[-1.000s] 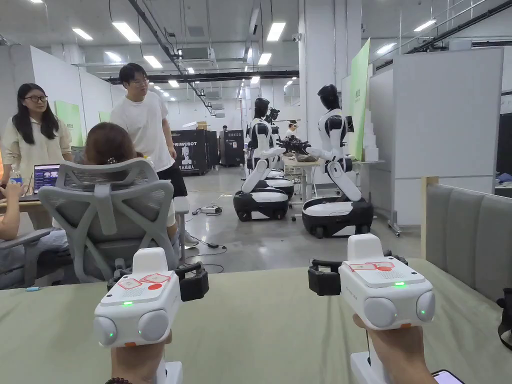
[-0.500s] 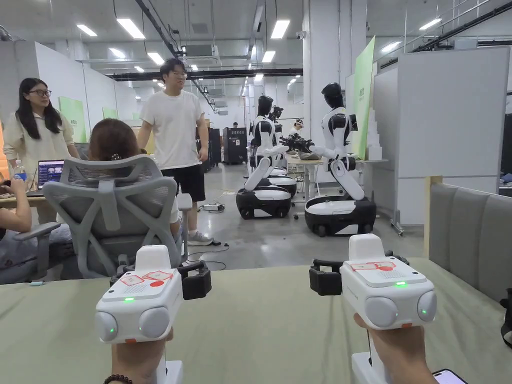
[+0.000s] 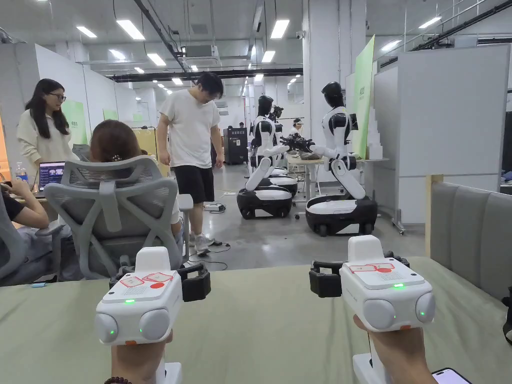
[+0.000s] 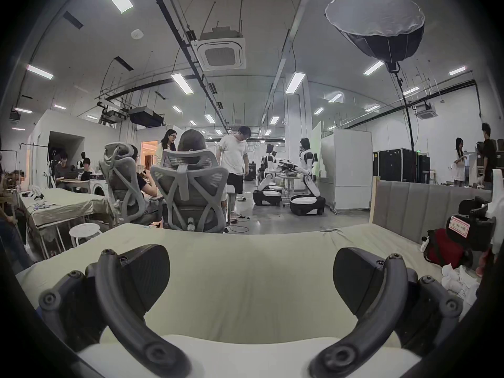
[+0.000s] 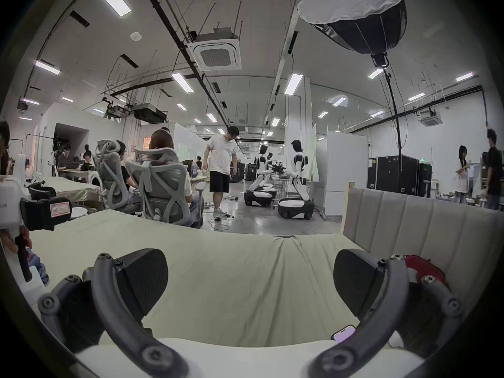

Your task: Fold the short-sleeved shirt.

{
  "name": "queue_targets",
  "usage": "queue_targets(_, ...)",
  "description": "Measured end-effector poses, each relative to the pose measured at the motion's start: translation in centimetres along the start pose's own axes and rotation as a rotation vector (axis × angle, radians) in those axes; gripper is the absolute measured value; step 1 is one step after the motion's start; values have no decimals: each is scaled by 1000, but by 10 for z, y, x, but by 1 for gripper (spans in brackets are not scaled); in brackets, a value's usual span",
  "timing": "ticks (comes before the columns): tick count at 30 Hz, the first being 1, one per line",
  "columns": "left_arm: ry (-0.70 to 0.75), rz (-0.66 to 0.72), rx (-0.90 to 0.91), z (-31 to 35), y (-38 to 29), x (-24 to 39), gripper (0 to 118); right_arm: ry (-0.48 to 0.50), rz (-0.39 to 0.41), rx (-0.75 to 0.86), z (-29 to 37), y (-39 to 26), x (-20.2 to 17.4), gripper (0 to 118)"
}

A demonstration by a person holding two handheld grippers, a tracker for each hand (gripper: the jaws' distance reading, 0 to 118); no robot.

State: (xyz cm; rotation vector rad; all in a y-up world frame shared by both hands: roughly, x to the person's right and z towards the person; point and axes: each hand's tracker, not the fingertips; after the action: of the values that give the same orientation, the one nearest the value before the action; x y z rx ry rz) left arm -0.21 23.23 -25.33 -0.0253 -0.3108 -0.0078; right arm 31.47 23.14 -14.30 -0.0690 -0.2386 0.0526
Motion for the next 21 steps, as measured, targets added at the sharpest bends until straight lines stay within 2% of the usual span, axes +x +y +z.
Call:
queue_targets(9, -1, -9, -8, 0, -5, 4, 118, -6, -11, 15, 8, 4, -1, 118)
queue_targets(12, -10, 2, -11, -1, -6, 4, 118, 15, 17, 16, 13, 10, -4, 118)
queue_targets(19, -8, -5, -17, -5, -11, 6, 118, 53, -31, 14, 10, 11, -1, 118)
queue_targets(21, -7, -5, -24, -5, -12, 7, 118, 11, -36, -2, 7, 11, -1, 118)
